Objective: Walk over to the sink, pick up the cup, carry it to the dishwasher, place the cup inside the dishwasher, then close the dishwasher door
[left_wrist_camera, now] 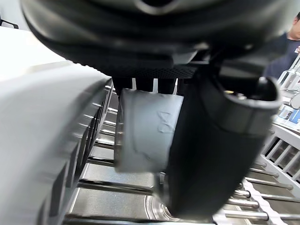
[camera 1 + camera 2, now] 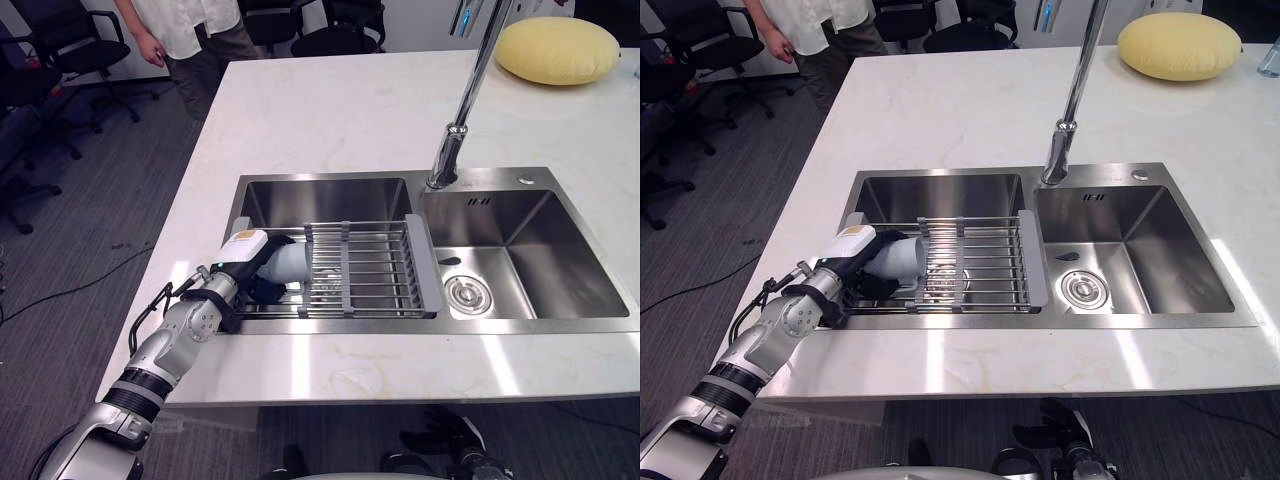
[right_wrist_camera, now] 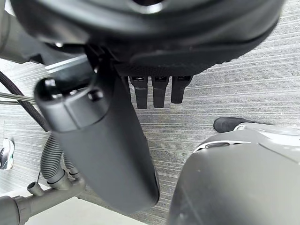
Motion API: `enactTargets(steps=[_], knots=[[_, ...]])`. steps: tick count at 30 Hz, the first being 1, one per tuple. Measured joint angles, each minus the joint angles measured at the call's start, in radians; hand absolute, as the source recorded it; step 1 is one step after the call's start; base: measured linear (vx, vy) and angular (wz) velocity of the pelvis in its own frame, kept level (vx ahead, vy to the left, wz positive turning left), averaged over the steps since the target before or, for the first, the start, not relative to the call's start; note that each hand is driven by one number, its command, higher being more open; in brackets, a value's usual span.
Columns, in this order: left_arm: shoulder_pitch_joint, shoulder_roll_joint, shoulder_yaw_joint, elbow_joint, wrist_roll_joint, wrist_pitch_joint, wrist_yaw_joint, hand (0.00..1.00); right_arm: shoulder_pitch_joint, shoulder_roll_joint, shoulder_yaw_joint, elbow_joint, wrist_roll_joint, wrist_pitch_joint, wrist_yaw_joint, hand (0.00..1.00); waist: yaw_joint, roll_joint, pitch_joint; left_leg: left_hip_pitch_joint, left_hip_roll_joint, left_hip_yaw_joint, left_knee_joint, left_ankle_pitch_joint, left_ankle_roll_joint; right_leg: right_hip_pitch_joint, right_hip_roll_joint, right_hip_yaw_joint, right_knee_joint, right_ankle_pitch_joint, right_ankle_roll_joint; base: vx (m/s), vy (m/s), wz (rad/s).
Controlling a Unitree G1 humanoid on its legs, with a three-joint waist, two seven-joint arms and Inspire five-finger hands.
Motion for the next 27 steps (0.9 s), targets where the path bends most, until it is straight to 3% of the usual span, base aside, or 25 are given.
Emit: enactTargets(steps=[5,11,15,20,23,27], knots=[[0.003,-0.066,0.007,-0.017,-0.033,0.006,0.009,0.30,-0.001,0.002,-0.004,-0.002,0.001,0.000,-0.002,0.90,0.001,-0.001,0.001,-0.002,0.000,0.000,0.000,0.000,0.000,0.004,0.001,0.001,-0.011,0.010,0.000,0.00,0.000,0.00],[0.171,-0.237,0.106,-0.245,-0.208,0.006,0.090,0.30,0.000,0.023,-0.036,-0.004,0.009,-0.001,-0.016,0.90,0.005,-0.002,0.002,-0.002,0.004,0.008,0.000,0.000,0.000,0.000,0.005,0.015,-0.010,0.013,-0.002,-0.01,0.002,-0.03],[0.308,-0.357,0.176,-0.412,-0.426,-0.004,0.155,0.30,0.002,0.033,-0.086,-0.046,0.019,-0.001,-0.028,0.90,0.019,-0.003,0.003,0.002,0.013,0.039,0.000,-0.004,-0.004,-0.016,0.013,0.049,-0.004,0.017,-0.004,-0.02,0.000,-0.21],[0.367,-0.403,0.204,-0.531,-0.562,-0.029,0.186,0.30,0.000,0.032,-0.111,-0.112,0.051,-0.004,-0.053,0.90,0.039,-0.007,0.005,0.004,0.020,0.105,0.000,-0.013,-0.007,-0.051,0.023,0.115,-0.005,0.036,-0.004,-0.02,0.022,-0.42],[0.392,-0.432,0.201,-0.590,-0.594,-0.044,0.196,0.30,-0.001,0.037,-0.111,-0.139,0.059,-0.007,-0.060,0.90,0.039,-0.018,0.009,-0.001,0.020,0.148,0.004,-0.020,-0.004,-0.085,0.025,0.162,0.012,0.044,0.000,0.00,0.028,-0.42],[0.388,-0.445,0.170,-0.647,-0.606,-0.055,0.203,0.30,0.001,0.075,-0.107,-0.222,0.088,-0.008,-0.089,0.90,0.036,-0.062,0.039,-0.087,0.034,0.169,0.134,-0.078,0.010,-0.165,0.017,0.192,0.085,0.049,0.009,-0.04,0.005,-0.29]])
